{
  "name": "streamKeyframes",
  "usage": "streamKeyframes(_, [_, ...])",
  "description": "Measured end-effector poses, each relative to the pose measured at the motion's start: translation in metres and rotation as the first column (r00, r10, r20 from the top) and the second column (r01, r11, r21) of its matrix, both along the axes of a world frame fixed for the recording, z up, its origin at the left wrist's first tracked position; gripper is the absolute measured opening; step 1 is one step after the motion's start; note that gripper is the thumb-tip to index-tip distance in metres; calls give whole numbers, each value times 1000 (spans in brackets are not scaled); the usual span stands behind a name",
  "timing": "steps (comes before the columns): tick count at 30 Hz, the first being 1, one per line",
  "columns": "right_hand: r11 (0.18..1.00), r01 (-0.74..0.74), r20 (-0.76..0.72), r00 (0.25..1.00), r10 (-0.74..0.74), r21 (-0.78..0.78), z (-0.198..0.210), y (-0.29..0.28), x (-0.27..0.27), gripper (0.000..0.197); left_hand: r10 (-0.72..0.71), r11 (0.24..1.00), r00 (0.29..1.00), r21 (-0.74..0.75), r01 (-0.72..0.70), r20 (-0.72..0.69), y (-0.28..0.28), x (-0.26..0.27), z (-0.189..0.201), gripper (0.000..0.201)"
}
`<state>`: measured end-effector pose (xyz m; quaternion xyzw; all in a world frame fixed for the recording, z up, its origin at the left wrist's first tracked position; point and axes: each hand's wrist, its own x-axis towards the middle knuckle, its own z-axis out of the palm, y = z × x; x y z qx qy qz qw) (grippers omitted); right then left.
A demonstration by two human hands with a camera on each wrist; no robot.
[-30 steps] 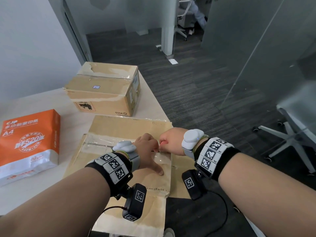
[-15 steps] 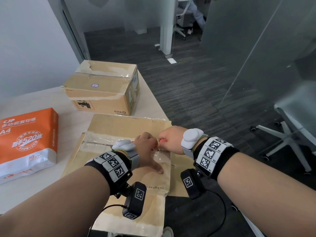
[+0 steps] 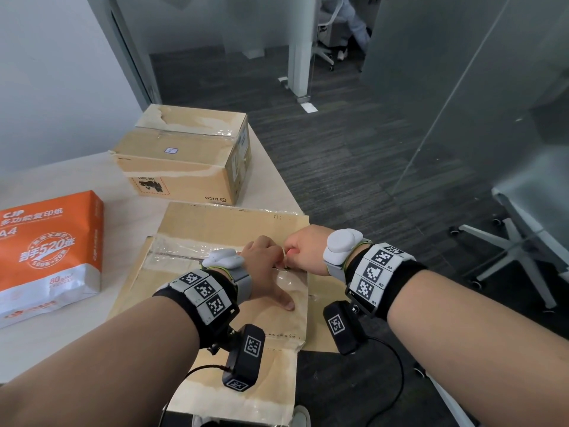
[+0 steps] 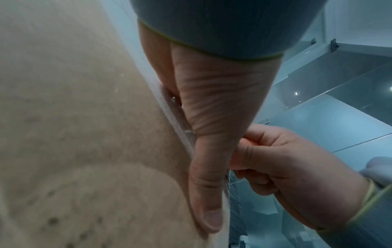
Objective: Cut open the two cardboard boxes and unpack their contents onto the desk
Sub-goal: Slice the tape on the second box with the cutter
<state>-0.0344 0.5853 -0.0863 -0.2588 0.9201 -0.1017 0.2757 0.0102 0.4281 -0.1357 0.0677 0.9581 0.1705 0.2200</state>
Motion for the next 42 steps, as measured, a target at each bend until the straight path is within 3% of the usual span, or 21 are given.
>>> streamKeyframes(11, [999,13,46,999,-11,-43,4,-4,3,20,25,1000,1000,7,-25,-4,1,-1,-2,77])
streamKeyframes(16, [993,-104,12,995,104,51,10,-10,4,31,25,1000,1000,11,-25,-19,1,-1,-3,78])
streamKeyframes(24, [984,-137,-22,990,140,116,14,-5,4,24,30,999,1000,24,-30,-2,0,0,-1,73])
streamKeyframes(36, [999,-39,-30,999,39,33,9,17,4,24,35,999,999,26,-35,3,1,2,2,74])
streamKeyframes(42, [991,102,3,995,-102,-86,-3,36,9,23,27,1000,1000,15,-27,-8,0,1,3,73])
